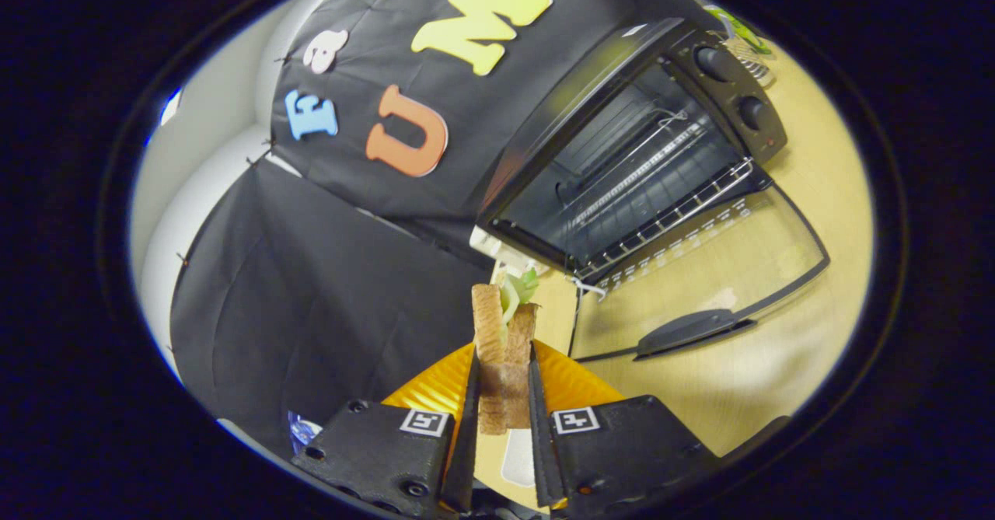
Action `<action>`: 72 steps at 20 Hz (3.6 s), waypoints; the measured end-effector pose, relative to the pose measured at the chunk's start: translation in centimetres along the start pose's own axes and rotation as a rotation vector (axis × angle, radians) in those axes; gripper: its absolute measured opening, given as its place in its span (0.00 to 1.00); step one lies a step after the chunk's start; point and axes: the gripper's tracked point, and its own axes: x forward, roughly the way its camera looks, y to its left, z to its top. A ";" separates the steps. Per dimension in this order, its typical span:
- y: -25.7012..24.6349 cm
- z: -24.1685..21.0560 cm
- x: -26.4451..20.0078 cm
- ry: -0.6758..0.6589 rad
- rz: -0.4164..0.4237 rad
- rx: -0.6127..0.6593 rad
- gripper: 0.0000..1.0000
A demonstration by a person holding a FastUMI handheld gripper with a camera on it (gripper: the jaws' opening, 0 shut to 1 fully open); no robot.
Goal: Open the toaster oven, put the food inside, and close the toaster oven door.
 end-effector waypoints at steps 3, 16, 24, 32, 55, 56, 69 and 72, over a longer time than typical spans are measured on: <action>-2.3 3.2 0.4 -0.134 -0.030 0.051 0.35; -10.0 12.6 4.2 -0.480 -0.092 0.298 0.35; -10.8 14.1 7.8 -0.451 -0.185 0.170 0.35; -12.2 15.3 8.9 -0.341 -0.229 0.015 0.41; -12.4 13.2 9.7 -0.161 -0.450 -0.738 1.00; -12.4 13.0 9.6 -0.156 -0.448 -0.754 1.00; -15.2 12.2 8.9 -0.129 -0.716 -0.932 1.00; -15.0 10.7 8.2 -0.119 -0.731 -0.894 1.00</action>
